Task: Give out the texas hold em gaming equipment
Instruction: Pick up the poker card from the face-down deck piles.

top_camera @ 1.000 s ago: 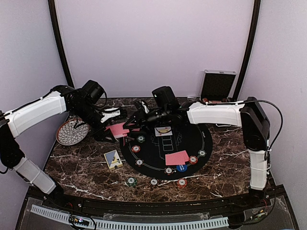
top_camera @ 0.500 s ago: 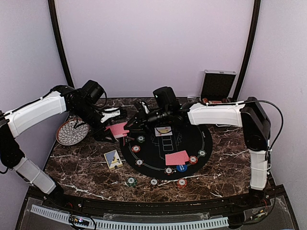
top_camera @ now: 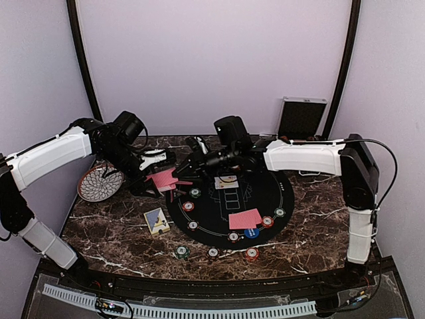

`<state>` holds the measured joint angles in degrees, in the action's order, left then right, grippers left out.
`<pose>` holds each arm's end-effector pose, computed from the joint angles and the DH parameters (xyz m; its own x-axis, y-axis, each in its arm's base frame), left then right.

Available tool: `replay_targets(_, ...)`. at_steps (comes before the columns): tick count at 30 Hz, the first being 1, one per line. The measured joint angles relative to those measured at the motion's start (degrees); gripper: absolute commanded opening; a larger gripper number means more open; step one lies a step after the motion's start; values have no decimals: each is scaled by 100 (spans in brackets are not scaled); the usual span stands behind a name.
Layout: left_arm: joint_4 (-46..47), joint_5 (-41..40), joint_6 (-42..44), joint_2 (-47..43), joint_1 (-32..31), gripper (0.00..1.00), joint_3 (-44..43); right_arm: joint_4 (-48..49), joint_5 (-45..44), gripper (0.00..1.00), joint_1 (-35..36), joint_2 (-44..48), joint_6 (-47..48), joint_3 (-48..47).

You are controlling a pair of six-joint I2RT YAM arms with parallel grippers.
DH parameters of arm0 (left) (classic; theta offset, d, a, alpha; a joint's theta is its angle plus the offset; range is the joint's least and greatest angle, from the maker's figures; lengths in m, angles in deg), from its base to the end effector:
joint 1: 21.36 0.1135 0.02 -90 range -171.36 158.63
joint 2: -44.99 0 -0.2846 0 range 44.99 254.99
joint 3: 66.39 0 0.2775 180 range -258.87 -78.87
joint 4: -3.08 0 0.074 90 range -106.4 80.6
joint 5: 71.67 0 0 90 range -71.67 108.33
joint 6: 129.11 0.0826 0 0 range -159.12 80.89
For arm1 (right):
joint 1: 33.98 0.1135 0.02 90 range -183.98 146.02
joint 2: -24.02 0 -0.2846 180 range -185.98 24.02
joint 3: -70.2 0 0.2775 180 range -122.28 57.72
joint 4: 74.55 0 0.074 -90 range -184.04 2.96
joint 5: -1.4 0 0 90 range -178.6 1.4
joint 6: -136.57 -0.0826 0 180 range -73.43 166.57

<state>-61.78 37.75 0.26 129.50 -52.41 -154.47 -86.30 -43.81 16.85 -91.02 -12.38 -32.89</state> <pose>0.2794 -0.2003 0.2808 -0.1855 0.8100 -0.5563 0.9585 0.2740 0.0793 0.2918 0.4503 0.2606 -0.9514 -0.2052 -0.2297 -0.2764 0.2402 0.9305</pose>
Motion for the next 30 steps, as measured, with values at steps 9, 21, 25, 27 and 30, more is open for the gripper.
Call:
replay_targets(9, 2, 0, 0, 0, 0, 0, 0, 22, 61, 15, 0, 44, -31, 155)
replay_targets(21, 0, -7, 2, 0, 0, 0, 0, 577, 245, 0, -7, 44, -466, 339)
replay_targets(25, 44, -11, 0, 0, -2, 0, 0, 691, 299, 0, -59, 66, -525, 455)
replay_targets(27, 66, -11, 2, 0, -7, 0, 0, 647, 297, 0, -105, 125, -503, 542)
replay_targets(30, 101, -17, 2, 0, -7, 0, 0, 463, 297, 0, -216, 264, -361, 621)
